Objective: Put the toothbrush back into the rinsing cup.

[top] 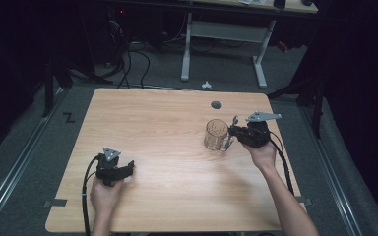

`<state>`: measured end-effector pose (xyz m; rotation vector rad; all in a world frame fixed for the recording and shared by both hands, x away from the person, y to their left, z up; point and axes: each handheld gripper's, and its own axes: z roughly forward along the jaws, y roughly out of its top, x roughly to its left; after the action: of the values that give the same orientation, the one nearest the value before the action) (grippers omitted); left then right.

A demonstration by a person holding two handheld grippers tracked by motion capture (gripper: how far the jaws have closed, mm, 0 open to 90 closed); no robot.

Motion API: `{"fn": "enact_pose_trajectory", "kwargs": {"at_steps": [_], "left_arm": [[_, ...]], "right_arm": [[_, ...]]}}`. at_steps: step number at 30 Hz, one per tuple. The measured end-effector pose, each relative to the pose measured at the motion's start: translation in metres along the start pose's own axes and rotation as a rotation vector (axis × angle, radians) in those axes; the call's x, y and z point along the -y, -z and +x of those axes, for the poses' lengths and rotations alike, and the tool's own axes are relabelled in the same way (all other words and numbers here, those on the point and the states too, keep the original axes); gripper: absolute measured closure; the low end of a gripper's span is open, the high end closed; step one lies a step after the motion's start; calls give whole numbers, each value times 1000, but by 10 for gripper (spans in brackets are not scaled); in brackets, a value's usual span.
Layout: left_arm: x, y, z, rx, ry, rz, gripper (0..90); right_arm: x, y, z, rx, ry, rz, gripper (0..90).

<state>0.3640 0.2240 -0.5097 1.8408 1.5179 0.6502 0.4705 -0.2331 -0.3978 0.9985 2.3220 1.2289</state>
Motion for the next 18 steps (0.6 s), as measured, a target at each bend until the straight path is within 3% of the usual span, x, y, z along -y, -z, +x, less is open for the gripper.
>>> {"fn": "enact_pose_trajectory", "kwargs": {"at_steps": [18], "left_arm": [[0,0,0,0,0,0,281]], "right_arm": [[2,-9,0,-5,-2,29,797]]}}
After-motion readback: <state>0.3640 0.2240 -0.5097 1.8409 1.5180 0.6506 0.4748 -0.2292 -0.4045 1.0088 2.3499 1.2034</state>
